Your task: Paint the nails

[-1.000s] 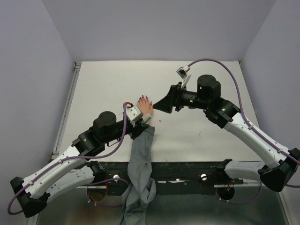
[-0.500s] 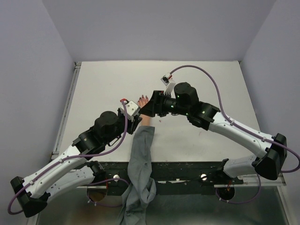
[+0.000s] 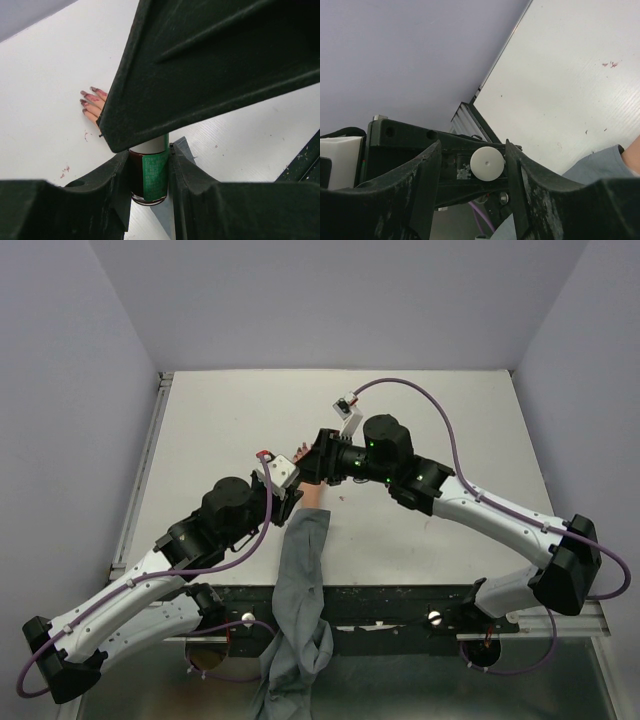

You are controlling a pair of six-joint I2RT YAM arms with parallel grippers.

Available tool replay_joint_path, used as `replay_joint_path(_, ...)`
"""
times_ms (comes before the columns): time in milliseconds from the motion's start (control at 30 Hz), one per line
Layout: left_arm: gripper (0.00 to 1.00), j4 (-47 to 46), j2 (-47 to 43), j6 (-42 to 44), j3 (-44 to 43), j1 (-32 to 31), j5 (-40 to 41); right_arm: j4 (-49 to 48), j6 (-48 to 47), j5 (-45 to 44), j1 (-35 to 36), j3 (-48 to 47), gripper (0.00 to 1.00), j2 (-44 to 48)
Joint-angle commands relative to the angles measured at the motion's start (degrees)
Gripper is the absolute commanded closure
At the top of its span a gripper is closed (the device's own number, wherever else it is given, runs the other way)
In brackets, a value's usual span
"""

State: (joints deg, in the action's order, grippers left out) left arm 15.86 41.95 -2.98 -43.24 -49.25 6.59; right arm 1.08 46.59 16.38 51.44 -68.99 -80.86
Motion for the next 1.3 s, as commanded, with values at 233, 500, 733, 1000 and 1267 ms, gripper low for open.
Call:
replay_joint_path(233,1.0,-0.4,0.6,-1.9,-0.3,-0.3,-0.6,-1.2,-0.8,2.8,0.6,2.3,0.8,0.9)
replay_joint_path(500,1.0,-2.0,-1.3,-3.7,0.3,0.7,-6.5,-1.3,-3.9,2.1,0.7,4.7,0.99,3.6)
replay_joint_path(733,1.0,-4.7,-3.5,-4.5,1.3,2.8,-18.1,-2.8,-6.4,3.2,0.7,6.1,0.99,6.6)
replay_joint_path(1000,1.0,-4.9,-2.8,-4.6,1.1,3.3,-22.1,-5.6,-6.4,3.6,0.7,7.2,0.99,7.9)
replay_joint_path(1267,1.0,-9.2,-3.5,-7.7,2.2,7.0,-36.7,-10.1,-8.2,8.0,0.7,9.7,0.99,10.5)
